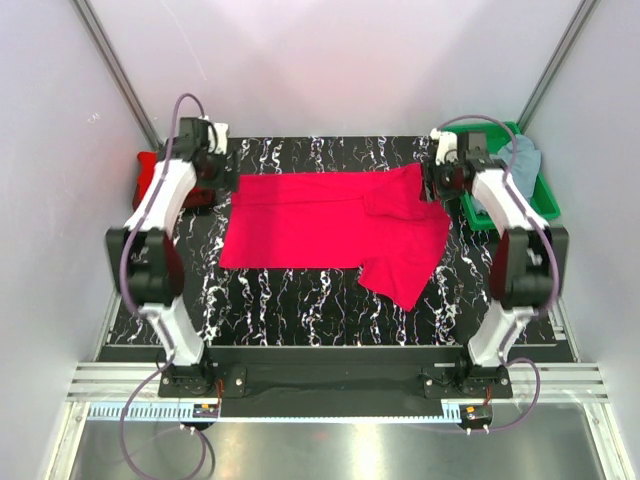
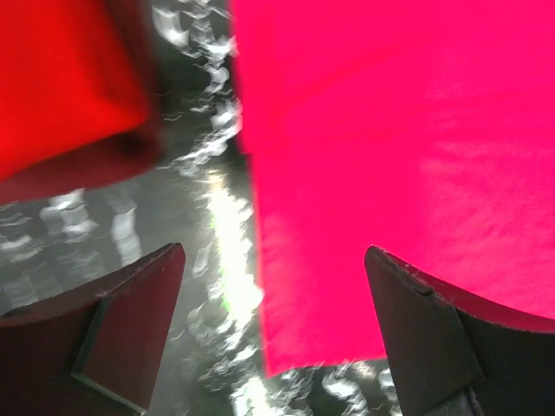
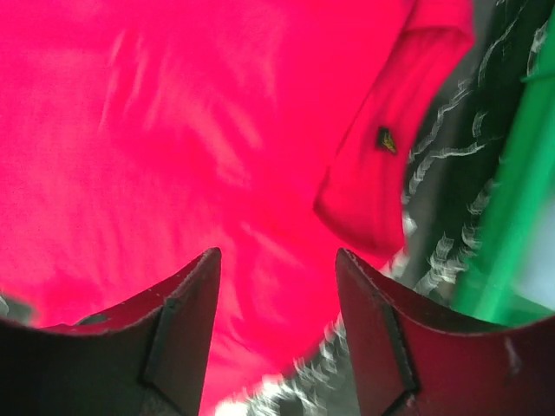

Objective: Fold and stack the t-shirts
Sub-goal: Fold the tshirt

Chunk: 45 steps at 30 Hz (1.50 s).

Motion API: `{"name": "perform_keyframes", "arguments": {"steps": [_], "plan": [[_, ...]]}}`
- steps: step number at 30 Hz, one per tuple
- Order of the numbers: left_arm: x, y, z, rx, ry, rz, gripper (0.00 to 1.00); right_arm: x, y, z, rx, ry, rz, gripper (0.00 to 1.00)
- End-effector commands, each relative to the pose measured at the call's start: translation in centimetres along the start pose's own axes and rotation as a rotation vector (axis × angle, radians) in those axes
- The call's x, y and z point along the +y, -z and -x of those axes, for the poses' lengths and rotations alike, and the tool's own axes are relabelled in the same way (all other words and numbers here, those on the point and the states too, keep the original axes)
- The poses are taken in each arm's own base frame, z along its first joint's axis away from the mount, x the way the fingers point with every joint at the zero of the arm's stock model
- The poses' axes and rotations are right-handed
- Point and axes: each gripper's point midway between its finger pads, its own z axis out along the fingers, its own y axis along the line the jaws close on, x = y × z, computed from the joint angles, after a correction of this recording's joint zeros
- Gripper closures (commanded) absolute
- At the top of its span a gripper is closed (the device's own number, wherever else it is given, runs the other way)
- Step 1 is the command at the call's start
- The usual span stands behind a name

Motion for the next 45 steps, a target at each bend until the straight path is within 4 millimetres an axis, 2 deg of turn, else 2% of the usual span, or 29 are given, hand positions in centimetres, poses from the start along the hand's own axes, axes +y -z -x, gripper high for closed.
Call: {"name": "perform_keyframes", "arguments": {"steps": [1,2,3,4,5,6,8,9,11,12,15,19,22,24,25,29,35,37,45], "plan": [[1.7,4.8,-0.2,-0.104,-0.254,0.095,0.12,1.3,5.4,-1.5,-0.054,0.353,0.054,0.38],[1.6,4.9,-0.9,-0.101,-0.307,0.095,0.14,2.5,7.2,-1.8,-0.084,0.402,0.082,0.39],[1.7,4.0,-3.6,-0.051,-0.345,0.088,0.18,3.0,7.7,-2.8,-0.080,0.435,0.105,0.40],[2.0,4.7,-3.5,-0.080,-0.418,0.097,0.19,3.6,7.8,-5.0,-0.049,0.482,0.144,0.41],[2.4,4.7,-4.7,-0.054,-0.463,0.109,0.20,4.7,9.1,-6.1,-0.042,0.510,0.171,0.42],[2.4,4.2,-7.1,0.000,-0.504,0.089,0.20,5.4,9.1,-8.1,-0.011,0.556,0.213,0.43],[1.9,4.6,-8.4,0.010,-0.571,0.048,0.24,6.8,9.8,-10.4,0.025,0.626,0.255,0.44],[1.4,4.6,-9.9,0.043,-0.585,0.009,0.26,8.5,10.5,-12.4,0.046,0.690,0.292,0.44],[1.2,5.2,-10.3,0.035,-0.590,-0.002,0.28,10.1,11.5,-14.1,0.051,0.738,0.334,0.46],[1.1,5.2,-10.6,0.036,-0.588,-0.007,0.29,12.1,12.3,-15.5,0.042,0.801,0.382,0.46],[0.9,5.7,-10.0,0.005,-0.580,-0.005,0.31,15.0,13.7,-17.8,0.023,0.923,0.452,0.47],[0.8,6.0,-9.5,0.003,-0.537,-0.003,0.31,16.7,14.6,-22.1,0.101,1.023,0.533,0.48],[0.7,6.2,-9.1,-0.005,-0.521,0.001,0.31,17.2,15.3,-23.9,0.138,1.060,0.563,0.48],[0.5,6.3,-8.9,-0.014,-0.503,-0.003,0.31,16.9,14.9,-25.3,0.190,1.070,0.561,0.48],[0.5,6.4,-8.8,-0.016,-0.499,-0.004,0.31,16.9,14.7,-25.9,0.213,1.086,0.562,0.48],[0.1,6.4,-8.6,-0.027,-0.472,-0.015,0.31,16.0,12.8,-25.7,0.234,1.097,0.490,0.49],[-0.3,6.2,-8.7,-0.036,-0.443,-0.033,0.31,14.8,10.8,-26.7,0.245,1.136,0.441,0.49],[-0.4,6.3,-8.4,-0.046,-0.437,-0.038,0.31,14.4,10.5,-27.3,0.255,1.141,0.432,0.49],[-0.8,6.5,-8.3,-0.049,-0.414,-0.052,0.31,14.0,9.5,-26.9,0.236,1.128,0.379,0.48]]}}
